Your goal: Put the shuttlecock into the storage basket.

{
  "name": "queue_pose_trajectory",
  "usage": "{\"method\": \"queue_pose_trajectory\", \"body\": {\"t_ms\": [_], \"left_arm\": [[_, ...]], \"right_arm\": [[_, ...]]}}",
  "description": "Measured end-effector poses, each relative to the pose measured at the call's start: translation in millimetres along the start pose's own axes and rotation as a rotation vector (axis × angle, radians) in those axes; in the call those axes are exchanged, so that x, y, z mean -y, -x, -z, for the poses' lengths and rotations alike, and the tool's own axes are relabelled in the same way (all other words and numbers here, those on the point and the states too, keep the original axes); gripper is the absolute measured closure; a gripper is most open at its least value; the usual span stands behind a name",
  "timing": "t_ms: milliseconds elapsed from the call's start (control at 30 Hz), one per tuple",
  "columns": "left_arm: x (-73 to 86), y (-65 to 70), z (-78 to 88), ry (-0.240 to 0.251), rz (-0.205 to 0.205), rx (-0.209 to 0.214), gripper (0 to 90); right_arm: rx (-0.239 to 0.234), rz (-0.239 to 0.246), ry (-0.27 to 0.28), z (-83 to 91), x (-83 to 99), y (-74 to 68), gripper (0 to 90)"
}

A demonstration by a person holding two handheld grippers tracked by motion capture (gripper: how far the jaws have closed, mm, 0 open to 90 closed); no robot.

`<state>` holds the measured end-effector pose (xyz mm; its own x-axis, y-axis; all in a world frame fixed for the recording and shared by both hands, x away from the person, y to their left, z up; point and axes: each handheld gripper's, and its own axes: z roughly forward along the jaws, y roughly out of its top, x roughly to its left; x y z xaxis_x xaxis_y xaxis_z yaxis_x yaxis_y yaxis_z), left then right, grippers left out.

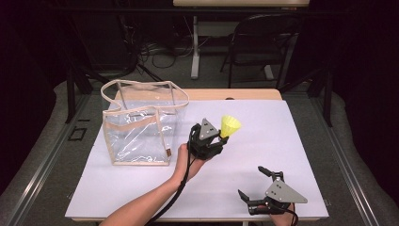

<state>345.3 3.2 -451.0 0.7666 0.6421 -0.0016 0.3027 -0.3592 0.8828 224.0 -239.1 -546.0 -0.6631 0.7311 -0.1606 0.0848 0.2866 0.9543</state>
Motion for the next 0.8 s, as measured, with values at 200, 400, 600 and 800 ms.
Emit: {"method": "queue_pose_trajectory", "body": {"t_ms": [200,400,600,800], "left_arm": [[-7.7,-3.5,5.2,0.011,-0.007,0.001,64.6],[-12.9,-6.9,8.0,0.020,-0.009,0.002,64.5],[-17.5,-7.6,10.1,0.028,-0.017,0.000,64.6],[-22.9,-8.3,11.7,0.035,-0.025,-0.002,64.5]], "right_arm": [[0.001,0.003,0.002,0.4,-0.3,0.0,0.3],[0.002,0.002,0.001,0.0,0.0,0.2,0.3],[0.003,0.002,-0.002,-0.3,0.1,0.1,0.3],[0.003,0.003,-0.003,0.0,-0.1,0.0,0.3]]}}
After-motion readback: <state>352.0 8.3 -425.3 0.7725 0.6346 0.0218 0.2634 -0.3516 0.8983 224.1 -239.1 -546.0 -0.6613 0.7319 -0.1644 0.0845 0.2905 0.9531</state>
